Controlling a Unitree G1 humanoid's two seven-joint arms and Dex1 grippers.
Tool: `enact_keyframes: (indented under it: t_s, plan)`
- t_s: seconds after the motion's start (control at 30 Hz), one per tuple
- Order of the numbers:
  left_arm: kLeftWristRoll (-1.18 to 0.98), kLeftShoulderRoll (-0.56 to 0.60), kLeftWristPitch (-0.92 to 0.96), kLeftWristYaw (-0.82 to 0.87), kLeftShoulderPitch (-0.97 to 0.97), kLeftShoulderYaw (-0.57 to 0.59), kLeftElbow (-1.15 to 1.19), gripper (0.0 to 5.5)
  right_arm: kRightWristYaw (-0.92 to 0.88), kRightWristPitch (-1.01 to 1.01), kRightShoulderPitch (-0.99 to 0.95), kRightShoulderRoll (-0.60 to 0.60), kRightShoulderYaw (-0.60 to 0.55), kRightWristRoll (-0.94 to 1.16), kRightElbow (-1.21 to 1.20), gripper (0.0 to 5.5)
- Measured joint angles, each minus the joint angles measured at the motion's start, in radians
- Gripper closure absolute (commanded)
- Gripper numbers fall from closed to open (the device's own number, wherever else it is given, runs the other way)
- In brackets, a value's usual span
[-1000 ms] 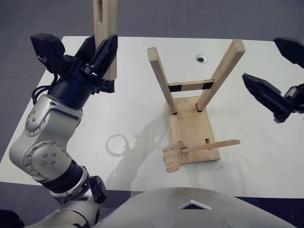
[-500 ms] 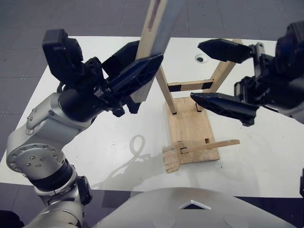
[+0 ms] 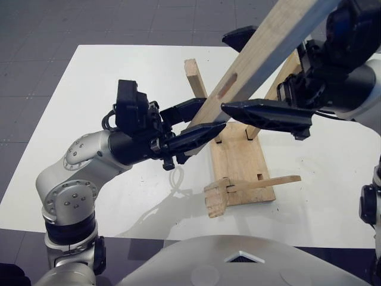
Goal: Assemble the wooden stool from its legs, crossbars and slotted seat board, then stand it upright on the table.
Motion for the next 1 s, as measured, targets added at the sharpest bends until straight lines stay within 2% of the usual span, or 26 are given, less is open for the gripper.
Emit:
enact_keyframes:
  t_s: [0.1,0.6,1.0]
  plan:
    - [0.012,0.0,-0.016,-0.002,0.007,-0.015,0.0,3.43,0.007,0.012,-0.023,0.025,0.014,-0.015,0.013,0.32]
    - [0.016,0.0,-0.049,-0.004,0.013,-0.046,-0.003,3.44,0.018,0.083,-0.029,0.091,0.025,-0.014,0.031,3.17]
    - [0.059,0.007,-0.096,-0.059,0.028,-0.1,0.0,3.45,0.079,0.133,-0.029,0.117,0.023,0.03,0.051,3.46]
